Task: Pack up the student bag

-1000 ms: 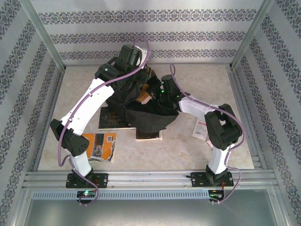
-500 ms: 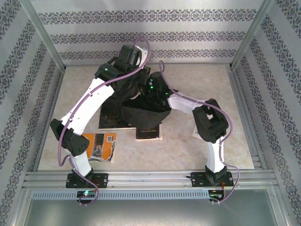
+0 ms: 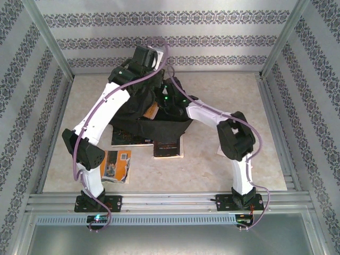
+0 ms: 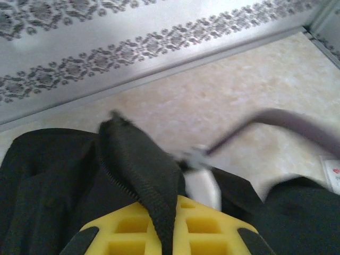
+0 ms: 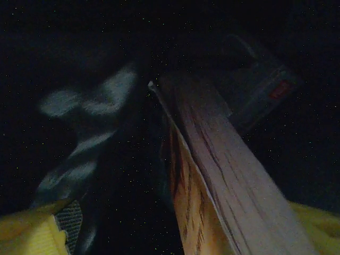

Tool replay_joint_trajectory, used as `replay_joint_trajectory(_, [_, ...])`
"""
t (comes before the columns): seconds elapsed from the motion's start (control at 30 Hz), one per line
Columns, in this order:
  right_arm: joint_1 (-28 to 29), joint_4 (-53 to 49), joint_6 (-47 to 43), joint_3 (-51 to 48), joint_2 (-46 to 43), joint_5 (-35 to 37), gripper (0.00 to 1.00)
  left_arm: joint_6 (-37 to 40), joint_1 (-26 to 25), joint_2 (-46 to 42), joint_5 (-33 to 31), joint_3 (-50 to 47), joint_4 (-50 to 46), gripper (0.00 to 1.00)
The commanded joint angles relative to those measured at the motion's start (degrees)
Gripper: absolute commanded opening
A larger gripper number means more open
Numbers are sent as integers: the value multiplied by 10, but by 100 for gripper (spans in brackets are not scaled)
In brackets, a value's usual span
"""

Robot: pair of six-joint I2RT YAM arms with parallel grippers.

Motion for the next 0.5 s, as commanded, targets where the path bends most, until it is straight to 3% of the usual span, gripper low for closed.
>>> replay_joint_trajectory(0.0, [-12,-49,-108,-32,-107,14,87,-33,40,24,-22,19,30,0])
replay_joint_trajectory(0.2, [-33,-104,-154,-120,-210,44,81,-98,101,59,39,41,51,0])
replay_joint_trajectory(0.37, [-38,-124,-177,-188,-255,34,76,-108,108,119,87,129,8,0])
replay_joint_trajectory(0.47, [-38,-166,-187,-206,-260,19,74,-127,106,146,143,154,-32,15])
